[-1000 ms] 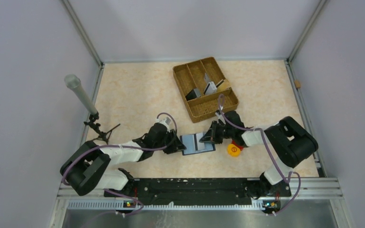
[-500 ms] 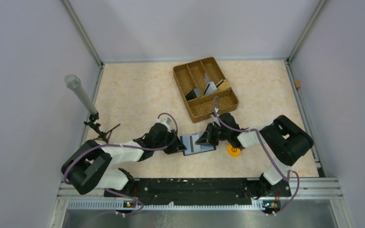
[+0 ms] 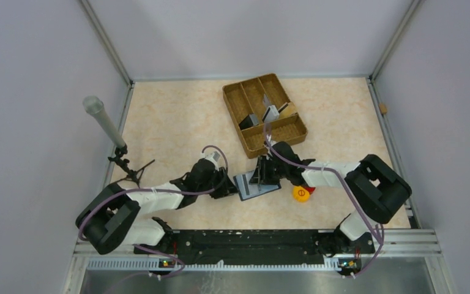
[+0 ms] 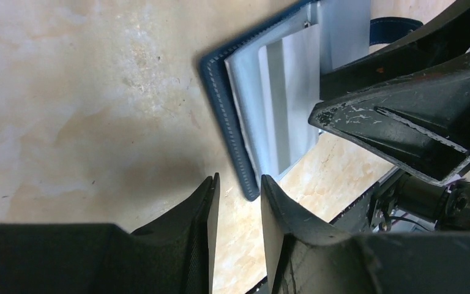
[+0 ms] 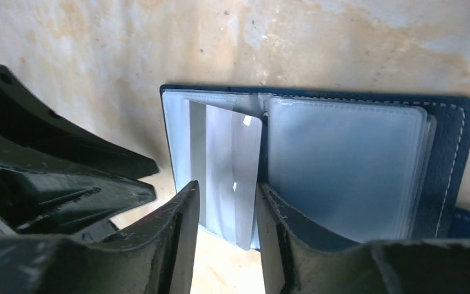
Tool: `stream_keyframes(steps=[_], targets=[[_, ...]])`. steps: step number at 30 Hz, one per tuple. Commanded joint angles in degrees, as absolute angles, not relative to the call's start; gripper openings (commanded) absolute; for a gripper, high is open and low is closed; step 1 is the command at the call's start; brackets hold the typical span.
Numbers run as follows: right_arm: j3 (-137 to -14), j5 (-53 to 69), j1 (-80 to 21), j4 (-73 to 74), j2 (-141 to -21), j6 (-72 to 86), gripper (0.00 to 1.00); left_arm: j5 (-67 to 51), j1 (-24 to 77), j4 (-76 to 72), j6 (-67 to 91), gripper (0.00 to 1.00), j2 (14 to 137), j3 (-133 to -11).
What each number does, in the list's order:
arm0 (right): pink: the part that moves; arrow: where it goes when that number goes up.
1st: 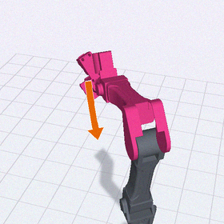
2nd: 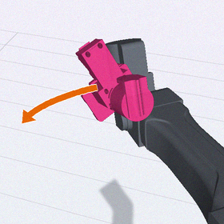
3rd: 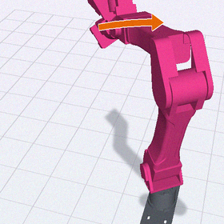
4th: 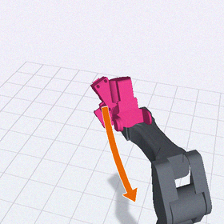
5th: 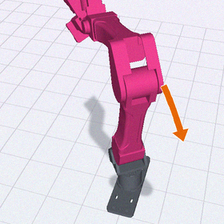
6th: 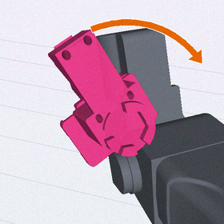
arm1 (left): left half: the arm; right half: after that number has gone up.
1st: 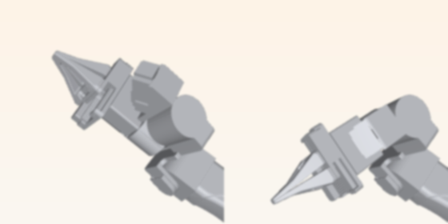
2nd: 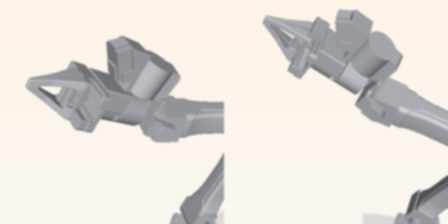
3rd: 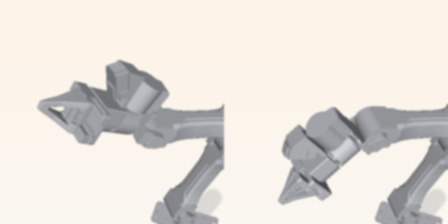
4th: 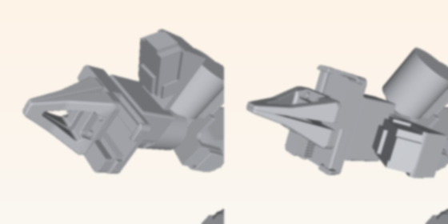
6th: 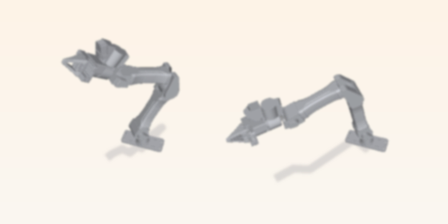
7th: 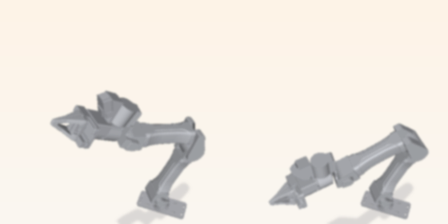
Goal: Put the credit cards into the card holder
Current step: Insert the credit card into the card holder.
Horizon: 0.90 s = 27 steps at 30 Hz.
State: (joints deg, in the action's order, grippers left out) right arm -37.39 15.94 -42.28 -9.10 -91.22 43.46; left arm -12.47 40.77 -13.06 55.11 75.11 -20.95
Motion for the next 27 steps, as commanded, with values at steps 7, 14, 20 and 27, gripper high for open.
stream_keyframes(steps=[7,14,20,27], targets=[[-41.8,8.5,-43.2,5.5,-84.8,34.3,0.52,-7.6,40.9,-8.8,52.5,0.41,68.8,-23.6],[-41.0,11.3,-43.8,2.4,-86.9,35.0,0.48,-10.8,40.9,-16.0,54.4,0.39,74.5,-24.1],[-42.7,11.6,-46.0,1.8,-87.7,34.8,0.41,-12.8,40.9,-22.3,55.2,0.32,81.0,-24.9],[-44.9,12.5,-48.1,0.4,-89.6,32.8,0.36,-13.6,40.9,-25.3,55.1,0.28,84.3,-24.9]])
